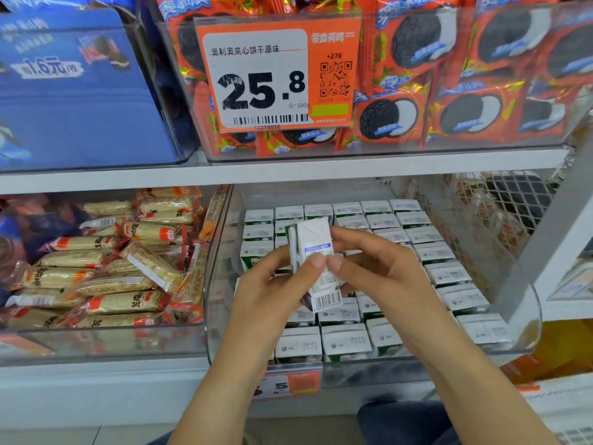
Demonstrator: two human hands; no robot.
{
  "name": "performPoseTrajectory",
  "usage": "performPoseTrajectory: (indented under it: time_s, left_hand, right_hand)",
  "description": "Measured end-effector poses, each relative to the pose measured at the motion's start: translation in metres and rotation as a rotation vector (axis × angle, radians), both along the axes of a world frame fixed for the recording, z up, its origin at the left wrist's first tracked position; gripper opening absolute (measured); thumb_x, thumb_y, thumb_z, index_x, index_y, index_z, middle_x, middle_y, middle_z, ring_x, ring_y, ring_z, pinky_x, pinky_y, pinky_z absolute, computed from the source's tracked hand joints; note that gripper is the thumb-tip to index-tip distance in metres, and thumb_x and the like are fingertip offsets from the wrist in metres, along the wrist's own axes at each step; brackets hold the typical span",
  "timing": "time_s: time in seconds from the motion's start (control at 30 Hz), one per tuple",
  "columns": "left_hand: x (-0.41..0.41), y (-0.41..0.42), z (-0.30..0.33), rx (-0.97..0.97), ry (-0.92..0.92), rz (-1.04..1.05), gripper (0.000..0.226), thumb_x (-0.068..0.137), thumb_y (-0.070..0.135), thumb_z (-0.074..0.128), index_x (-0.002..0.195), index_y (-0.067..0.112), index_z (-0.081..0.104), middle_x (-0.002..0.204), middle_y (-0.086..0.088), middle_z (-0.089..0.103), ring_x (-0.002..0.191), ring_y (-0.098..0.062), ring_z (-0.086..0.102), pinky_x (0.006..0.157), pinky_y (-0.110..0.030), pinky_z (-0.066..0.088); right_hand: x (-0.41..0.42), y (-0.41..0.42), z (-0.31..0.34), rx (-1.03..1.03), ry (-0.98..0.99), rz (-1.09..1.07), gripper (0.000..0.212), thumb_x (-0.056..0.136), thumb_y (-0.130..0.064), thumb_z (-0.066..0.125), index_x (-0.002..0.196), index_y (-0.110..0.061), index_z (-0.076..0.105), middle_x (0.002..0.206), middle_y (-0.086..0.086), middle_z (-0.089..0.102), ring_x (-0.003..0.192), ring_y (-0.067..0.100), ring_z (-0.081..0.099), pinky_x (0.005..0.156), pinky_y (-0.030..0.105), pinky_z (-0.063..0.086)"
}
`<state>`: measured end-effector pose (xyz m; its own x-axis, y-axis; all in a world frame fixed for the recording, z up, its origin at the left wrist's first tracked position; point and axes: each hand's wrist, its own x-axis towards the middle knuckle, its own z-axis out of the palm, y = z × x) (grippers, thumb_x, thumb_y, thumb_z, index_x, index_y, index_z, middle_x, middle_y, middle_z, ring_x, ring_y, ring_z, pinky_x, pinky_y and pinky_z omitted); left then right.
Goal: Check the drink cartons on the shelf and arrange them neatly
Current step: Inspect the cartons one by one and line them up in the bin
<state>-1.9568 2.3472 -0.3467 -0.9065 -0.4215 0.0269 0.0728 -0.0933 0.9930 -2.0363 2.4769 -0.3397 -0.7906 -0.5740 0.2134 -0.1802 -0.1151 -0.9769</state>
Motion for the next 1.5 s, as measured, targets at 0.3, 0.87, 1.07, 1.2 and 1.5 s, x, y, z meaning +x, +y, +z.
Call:
performPoseTrajectory:
  time_s: [0.3, 0.87, 1.07, 1.2, 1.5]
  left_hand:
    - [-0.003, -0.004, 0.001, 0.305, -0.049, -0.058, 0.05, 0.064, 0.045, 0.074, 0.098, 0.008, 0.074, 0.071, -0.01, 0.067, 0.066, -0.024, 0.064, 0.063, -0.032, 0.056]
    - [-0.01, -0.008, -0.007, 0.542, 0.004, -0.177, 0.039, 0.073, 0.041, 0.074, 0.096, 0.009, 0.075, 0.086, -0.012, 0.073, 0.081, -0.025, 0.071, 0.083, -0.042, 0.057]
    - [-0.001, -0.006, -0.003, 0.308, 0.116, -0.261, 0.039, 0.083, 0.016, 0.069, 0.119, 0.03, 0.066, 0.113, -0.007, 0.071, 0.098, -0.023, 0.07, 0.076, -0.03, 0.057]
    - [0.001, -0.002, -0.004, 0.076, 0.097, -0.144, 0.043, 0.078, 0.029, 0.066, 0.121, 0.032, 0.063, 0.098, 0.002, 0.074, 0.087, -0.01, 0.071, 0.071, -0.025, 0.057]
    - [0.0, -0.004, -0.003, -0.073, 0.14, -0.005, 0.046, 0.072, 0.038, 0.064, 0.116, 0.024, 0.065, 0.1, 0.008, 0.073, 0.088, -0.01, 0.07, 0.068, -0.018, 0.055]
  right_hand:
    - [-0.007, -0.001, -0.002, 0.027, -0.068, -0.103, 0.029, 0.083, -0.026, 0.063, 0.112, -0.029, 0.066, 0.105, -0.007, 0.069, 0.097, 0.009, 0.065, 0.083, 0.026, 0.055]
    - [-0.005, -0.002, 0.0, -0.179, -0.188, -0.18, 0.027, 0.071, -0.029, 0.068, 0.096, -0.02, 0.073, 0.078, -0.004, 0.073, 0.078, 0.011, 0.069, 0.067, 0.02, 0.055]
    - [-0.012, 0.005, 0.002, -0.075, -0.396, -0.183, 0.039, 0.066, -0.05, 0.066, 0.087, -0.017, 0.073, 0.082, 0.006, 0.074, 0.071, 0.014, 0.069, 0.061, 0.021, 0.054]
    - [-0.015, 0.005, -0.001, 0.048, -0.426, -0.193, 0.039, 0.074, -0.053, 0.064, 0.089, -0.018, 0.073, 0.086, 0.009, 0.074, 0.075, 0.017, 0.071, 0.071, 0.028, 0.058]
    - [-0.011, -0.005, -0.007, 0.077, -0.434, -0.195, 0.048, 0.069, -0.066, 0.052, 0.086, -0.023, 0.067, 0.071, 0.006, 0.073, 0.067, 0.016, 0.07, 0.064, 0.023, 0.059]
